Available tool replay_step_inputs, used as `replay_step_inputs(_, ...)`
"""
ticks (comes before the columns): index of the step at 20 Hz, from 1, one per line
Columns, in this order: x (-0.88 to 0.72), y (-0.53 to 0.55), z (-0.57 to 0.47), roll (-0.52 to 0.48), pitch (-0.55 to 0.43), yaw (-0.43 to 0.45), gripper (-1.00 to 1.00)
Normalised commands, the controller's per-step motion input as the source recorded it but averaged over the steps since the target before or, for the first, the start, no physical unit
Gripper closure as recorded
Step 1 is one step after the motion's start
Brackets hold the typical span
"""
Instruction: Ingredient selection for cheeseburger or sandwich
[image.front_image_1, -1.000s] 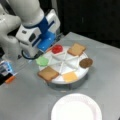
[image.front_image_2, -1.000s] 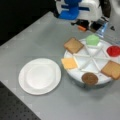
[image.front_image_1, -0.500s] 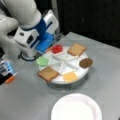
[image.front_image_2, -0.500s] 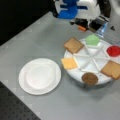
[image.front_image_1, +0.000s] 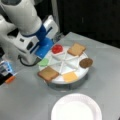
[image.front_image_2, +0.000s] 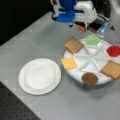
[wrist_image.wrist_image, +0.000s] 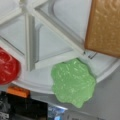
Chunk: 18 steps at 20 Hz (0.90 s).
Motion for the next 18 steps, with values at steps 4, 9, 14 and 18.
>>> replay_step_inputs(4, 0.06, -0.22, -0.07, 0.204, 0.029, 0.035, -1.0)
replay_step_inputs(9, 0.05, -0.19, -0.16, 0.221, 0.025, 0.029, -1.0)
replay_step_inputs(14, 0.05, -0.13, -0.15, 0.215, 0.008, 0.013, -1.0)
replay_step_inputs(18, 0.04, -0.09, -0.1, 0.261, 0.003, 0.004, -1.0)
